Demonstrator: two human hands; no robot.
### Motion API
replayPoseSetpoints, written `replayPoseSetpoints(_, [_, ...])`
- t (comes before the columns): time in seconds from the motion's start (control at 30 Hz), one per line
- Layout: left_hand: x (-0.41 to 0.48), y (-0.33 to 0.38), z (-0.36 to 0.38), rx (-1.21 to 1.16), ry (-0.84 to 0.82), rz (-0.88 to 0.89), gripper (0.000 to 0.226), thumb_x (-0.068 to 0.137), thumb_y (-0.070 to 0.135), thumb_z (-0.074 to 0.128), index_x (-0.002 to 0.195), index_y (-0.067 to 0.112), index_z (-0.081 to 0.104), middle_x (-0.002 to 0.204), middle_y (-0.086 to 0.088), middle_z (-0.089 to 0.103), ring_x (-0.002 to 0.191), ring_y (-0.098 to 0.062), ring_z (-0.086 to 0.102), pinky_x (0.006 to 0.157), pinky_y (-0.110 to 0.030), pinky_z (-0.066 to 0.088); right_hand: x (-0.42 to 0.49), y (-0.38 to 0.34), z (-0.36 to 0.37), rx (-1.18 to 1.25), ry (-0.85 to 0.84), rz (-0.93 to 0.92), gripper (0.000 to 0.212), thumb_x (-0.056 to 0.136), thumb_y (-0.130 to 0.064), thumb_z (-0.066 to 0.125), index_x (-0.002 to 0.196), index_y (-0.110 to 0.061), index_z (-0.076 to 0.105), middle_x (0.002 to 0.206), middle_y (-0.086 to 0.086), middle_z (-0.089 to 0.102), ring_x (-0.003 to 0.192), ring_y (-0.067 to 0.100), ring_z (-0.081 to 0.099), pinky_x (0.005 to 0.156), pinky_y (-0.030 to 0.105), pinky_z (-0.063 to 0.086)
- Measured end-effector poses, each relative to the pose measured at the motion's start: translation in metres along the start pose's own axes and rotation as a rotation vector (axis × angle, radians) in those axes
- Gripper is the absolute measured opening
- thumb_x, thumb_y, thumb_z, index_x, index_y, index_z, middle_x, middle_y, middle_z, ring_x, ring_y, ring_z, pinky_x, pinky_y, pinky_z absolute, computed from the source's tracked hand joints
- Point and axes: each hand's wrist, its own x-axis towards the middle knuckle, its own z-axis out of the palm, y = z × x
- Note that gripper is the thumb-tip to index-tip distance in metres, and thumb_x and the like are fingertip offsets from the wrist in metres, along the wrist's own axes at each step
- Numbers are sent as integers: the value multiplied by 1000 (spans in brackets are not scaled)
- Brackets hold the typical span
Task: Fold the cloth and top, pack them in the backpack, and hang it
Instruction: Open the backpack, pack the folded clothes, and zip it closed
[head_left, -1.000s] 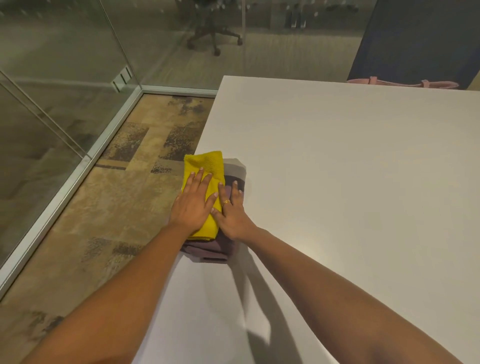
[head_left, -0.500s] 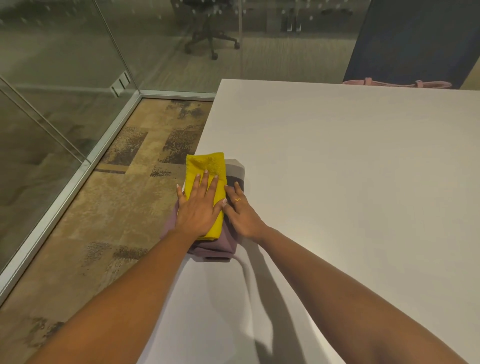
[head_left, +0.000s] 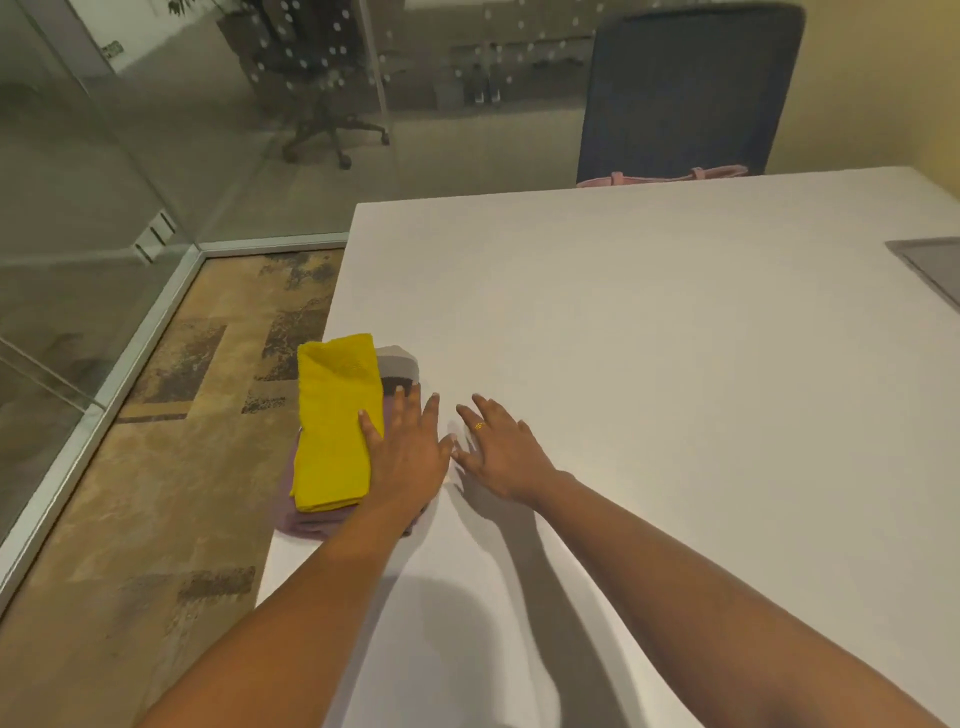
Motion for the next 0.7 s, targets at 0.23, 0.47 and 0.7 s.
replayPoseSetpoints(0.23, [3, 91, -4, -35, -91, 246, 55, 100, 43, 21, 149, 21, 8, 159, -2, -3, 146, -19, -6, 112, -58, -3, -53, 73, -43, -46, 141, 277, 57, 99, -40, 32, 149, -19, 14, 158, 2, 4, 145, 18, 3, 114, 49, 11])
replayPoseSetpoints(0.47, [6, 227, -26, -39, -133, 563, 56, 100, 42, 23, 149, 20, 7, 159, -2, -2, 146, -18, -6, 112, -58, -4, -139, 155, -100, -69, 295, 582, 59, 98, -38, 35, 149, -19, 13, 158, 2, 1, 146, 19, -1, 114, 50, 10])
replayPoseSetpoints(0.7, [-19, 371, -59, -31, -72, 889, 58, 100, 42, 25, 149, 18, 7, 158, -4, 0, 146, -20, -5, 112, -59, -1, -244, 219, -164, -90, 443, 834, 60, 98, -40, 36, 149, -20, 12, 158, 2, 0, 146, 19, -2, 115, 51, 8])
